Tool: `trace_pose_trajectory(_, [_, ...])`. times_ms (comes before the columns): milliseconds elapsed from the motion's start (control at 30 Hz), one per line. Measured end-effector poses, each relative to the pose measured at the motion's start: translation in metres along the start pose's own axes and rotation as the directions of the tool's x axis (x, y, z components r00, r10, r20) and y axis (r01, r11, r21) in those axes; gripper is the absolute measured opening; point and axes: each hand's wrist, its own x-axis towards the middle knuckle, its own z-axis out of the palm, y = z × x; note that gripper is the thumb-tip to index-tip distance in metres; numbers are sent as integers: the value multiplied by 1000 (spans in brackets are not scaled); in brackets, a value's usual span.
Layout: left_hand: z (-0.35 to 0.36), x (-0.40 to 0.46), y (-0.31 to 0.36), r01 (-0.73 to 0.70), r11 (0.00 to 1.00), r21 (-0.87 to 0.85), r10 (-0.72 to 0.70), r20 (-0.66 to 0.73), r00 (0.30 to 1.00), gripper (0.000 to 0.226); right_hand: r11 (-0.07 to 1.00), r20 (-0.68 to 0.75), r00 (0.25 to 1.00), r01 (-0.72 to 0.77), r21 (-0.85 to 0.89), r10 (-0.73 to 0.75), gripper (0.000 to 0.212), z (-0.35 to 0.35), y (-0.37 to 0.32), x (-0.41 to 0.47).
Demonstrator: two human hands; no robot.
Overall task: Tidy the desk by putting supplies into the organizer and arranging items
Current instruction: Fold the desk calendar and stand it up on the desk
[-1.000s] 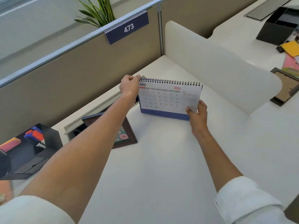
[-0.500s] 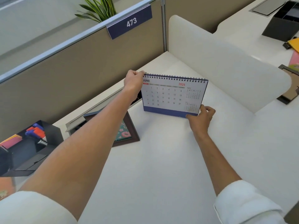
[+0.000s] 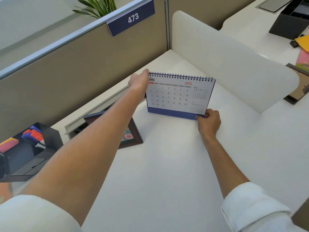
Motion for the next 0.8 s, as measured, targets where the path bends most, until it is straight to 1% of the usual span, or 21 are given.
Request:
trace_pose_trajectory(100, [0, -1, -1, -32, 999, -2, 32, 1, 999, 29, 998, -10, 1000, 23, 55, -23, 19, -1, 2, -2])
trace_pose_trajectory(233, [2, -2, -1, -120, 991, 51, 123, -55, 991, 28, 993, 3, 999, 37, 113, -37, 26, -2, -6, -2])
trace_pose_trajectory(300, [3, -3, -1, -141, 987, 72, 145, -58, 988, 26, 968, 87, 995, 24, 251, -47, 34, -5, -17, -3])
trace_pose_trajectory(333, [3, -3, -1, -144, 986, 84, 148, -56, 987, 24, 937, 141, 988, 7, 348, -60, 37, -8, -22, -4])
trace_pose_trajectory(400, [2, -2, 0, -148, 982, 118, 155, -48, 987, 24, 844, 224, 969, -36, 535, -101, 40, -13, -29, -4])
trace_pose_trajectory(467, [1, 0, 2, -150, 976, 156, 158, -36, 987, 24, 783, 274, 952, -65, 619, -137, 39, -18, -32, -2])
trace_pose_trajectory(567, [2, 1, 5, -150, 968, 200, 160, -35, 987, 25, 748, 377, 916, -153, 646, -139, 35, -20, -28, 6])
trace_pose_trajectory(633, [3, 2, 5, -148, 966, 211, 161, -44, 986, 26, 751, 419, 902, -205, 628, -104, 39, -21, -26, 8])
trace_pose_trajectory(800, [2, 2, 6, -124, 974, 190, 131, -24, 991, 35, 748, 354, 933, -192, 636, -62, 22, -19, -23, 6])
